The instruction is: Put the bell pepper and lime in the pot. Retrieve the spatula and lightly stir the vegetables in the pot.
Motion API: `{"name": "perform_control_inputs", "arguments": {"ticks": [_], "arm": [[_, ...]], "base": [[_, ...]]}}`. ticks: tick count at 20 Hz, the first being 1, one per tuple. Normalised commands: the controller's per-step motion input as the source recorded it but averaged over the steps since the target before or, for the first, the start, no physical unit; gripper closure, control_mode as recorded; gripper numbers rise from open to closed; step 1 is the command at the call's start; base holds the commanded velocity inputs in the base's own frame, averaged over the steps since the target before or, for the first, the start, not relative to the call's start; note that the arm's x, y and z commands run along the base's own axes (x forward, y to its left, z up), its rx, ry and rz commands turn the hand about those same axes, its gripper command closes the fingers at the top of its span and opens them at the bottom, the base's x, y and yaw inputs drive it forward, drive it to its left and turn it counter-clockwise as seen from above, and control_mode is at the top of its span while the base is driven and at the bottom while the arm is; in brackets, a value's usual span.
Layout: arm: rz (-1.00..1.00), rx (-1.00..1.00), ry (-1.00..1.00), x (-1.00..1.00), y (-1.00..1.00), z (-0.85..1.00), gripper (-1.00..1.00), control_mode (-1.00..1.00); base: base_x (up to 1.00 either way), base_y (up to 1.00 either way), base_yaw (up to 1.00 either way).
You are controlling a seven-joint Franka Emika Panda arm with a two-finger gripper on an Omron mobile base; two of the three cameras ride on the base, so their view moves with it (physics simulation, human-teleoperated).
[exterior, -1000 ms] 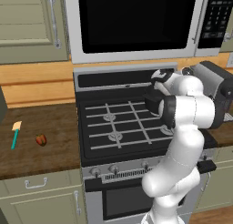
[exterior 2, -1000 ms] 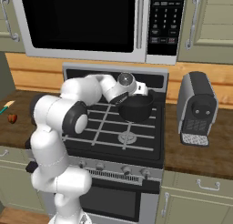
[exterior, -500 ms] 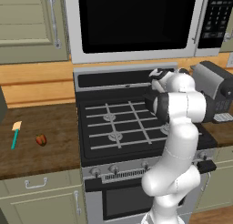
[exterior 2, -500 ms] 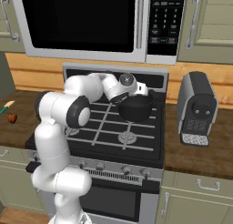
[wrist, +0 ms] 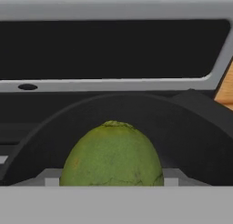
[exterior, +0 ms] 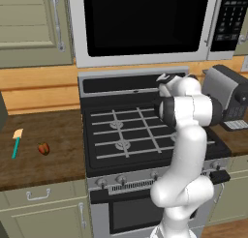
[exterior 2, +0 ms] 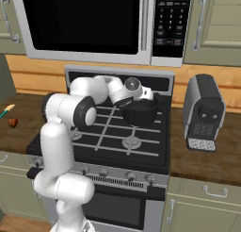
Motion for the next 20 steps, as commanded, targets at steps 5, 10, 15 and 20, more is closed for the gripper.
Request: {"name": "perform_control_inputs", "arguments": {"ticks": [5, 10, 15, 20], "arm": [[0.0, 0.0, 0.0, 0.21, 0.0, -0.16, 1.0, -1.0], [0.0, 0.0, 0.0, 0.23, 0.0, -0.16, 1.0, -1.0], [0.0, 0.0, 0.0, 0.24, 0.0, -0.16, 1.0, -1.0], [0.0, 0.0, 0.0, 0.28, 0.0, -0.16, 1.0, -1.0]], "base": [[0.0, 0.0, 0.0], [0.0, 0.0, 0.0], [0.0, 0.0, 0.0], [0.0, 0.0, 0.0]]}}
